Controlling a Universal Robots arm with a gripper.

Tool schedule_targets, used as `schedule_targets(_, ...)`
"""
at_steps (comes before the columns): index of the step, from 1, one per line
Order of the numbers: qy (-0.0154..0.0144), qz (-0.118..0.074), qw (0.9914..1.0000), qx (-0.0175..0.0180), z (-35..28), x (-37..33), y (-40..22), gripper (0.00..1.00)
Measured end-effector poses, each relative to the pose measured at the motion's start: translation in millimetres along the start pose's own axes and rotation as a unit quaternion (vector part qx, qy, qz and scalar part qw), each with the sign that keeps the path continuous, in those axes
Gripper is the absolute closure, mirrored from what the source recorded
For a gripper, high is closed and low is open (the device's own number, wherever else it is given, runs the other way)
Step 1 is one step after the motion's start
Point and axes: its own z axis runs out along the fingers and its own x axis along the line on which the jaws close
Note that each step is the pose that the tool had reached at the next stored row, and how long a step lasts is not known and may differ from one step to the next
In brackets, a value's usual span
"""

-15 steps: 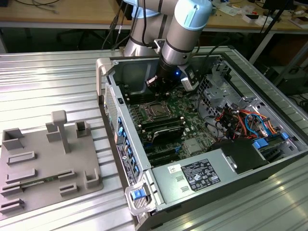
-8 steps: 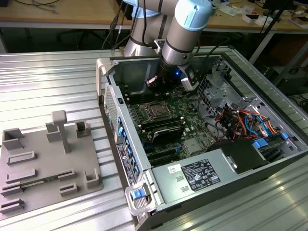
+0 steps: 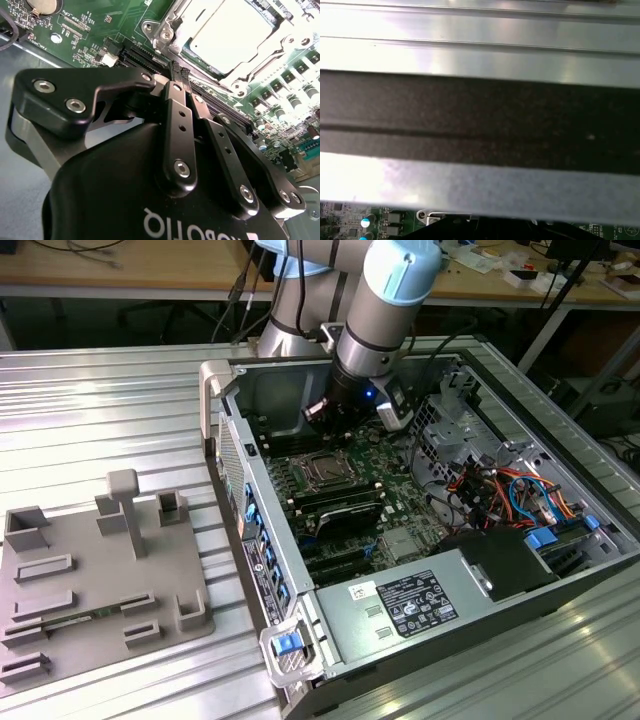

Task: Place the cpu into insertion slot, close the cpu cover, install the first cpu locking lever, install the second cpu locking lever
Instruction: 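Install the first cpu locking lever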

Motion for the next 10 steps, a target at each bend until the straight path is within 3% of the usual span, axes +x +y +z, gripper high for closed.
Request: schedule_targets(10, 0.0002, 0.0, 1.0, -0.0003, 5.4, 0.0, -1.9, 0.89)
